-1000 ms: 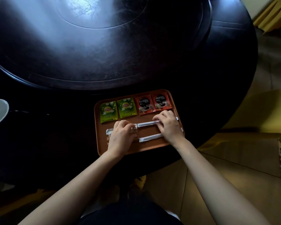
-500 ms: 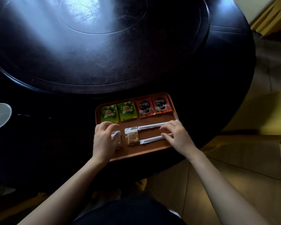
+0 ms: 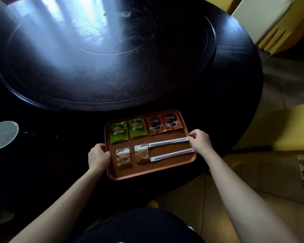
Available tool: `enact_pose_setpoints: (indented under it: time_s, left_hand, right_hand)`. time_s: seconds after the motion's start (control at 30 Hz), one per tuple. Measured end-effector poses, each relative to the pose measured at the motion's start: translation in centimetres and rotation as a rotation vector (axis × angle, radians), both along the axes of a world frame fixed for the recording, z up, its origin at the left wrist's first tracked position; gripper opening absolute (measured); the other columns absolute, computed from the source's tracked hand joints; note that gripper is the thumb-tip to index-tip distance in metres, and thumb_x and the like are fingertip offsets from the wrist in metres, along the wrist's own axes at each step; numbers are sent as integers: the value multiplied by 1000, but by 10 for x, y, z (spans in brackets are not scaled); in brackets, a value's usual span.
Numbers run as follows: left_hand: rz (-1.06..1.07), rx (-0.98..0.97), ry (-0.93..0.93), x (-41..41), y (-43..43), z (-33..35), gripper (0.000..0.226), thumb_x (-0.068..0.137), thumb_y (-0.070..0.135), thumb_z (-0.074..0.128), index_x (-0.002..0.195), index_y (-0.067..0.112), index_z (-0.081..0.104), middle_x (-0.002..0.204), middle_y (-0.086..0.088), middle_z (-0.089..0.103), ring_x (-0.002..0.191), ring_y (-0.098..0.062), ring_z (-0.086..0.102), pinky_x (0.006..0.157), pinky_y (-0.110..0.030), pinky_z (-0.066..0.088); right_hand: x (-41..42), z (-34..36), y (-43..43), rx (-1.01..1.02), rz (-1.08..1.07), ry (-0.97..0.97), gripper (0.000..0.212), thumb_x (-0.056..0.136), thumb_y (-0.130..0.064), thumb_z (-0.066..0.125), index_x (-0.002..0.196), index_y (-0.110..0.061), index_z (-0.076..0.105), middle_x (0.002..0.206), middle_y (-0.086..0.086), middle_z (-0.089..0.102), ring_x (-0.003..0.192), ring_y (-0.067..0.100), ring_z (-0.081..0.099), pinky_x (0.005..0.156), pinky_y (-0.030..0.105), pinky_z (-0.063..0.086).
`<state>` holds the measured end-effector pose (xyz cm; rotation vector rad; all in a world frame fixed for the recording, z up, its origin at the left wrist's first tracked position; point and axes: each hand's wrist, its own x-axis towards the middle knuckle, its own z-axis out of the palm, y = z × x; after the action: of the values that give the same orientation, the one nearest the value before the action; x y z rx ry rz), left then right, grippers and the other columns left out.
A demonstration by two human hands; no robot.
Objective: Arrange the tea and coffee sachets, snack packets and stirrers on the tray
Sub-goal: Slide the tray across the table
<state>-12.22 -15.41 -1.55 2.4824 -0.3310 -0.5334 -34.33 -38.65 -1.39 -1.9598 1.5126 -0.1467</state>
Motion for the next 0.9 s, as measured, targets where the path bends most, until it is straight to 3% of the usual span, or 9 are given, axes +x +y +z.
enact_pose_setpoints:
  time_s: [0.17,0.5,0.7,0.9]
  left_hand:
    - [10,-86,-8,-3,2,3,28,78,2,57,105,3,63,105,-18,68,98,-31,61,76,-33,42]
    - [-72,-251,14,32,-6,39,26,79,4,59,104,9,64,101,-13,69,91,-25,61,83,-39,47]
    - [-115,-329,-41,86,-23,68,26,78,3,58,102,8,67,101,-15,71,92,-26,63,76,-32,42]
    - [-148,-340,23,164,-25,87,29,76,4,59,103,11,68,103,-13,71,89,-21,62,77,-31,45]
  right_hand:
    - [-9,11,5,-3,16,45,19,89,-16,52,104,-6,60,110,16,64,100,30,60,83,36,48]
    - [-12,51,7,-38,-24,-62,22,86,-16,59,104,-5,61,104,12,66,88,19,57,76,28,45]
    - [31,75,10,-49,-118,-192,23,83,-14,62,103,-3,62,103,13,67,85,16,56,76,24,40]
    - [96,85,28,-42,-188,-241,27,85,-15,61,108,-1,60,108,16,66,88,18,56,77,25,40]
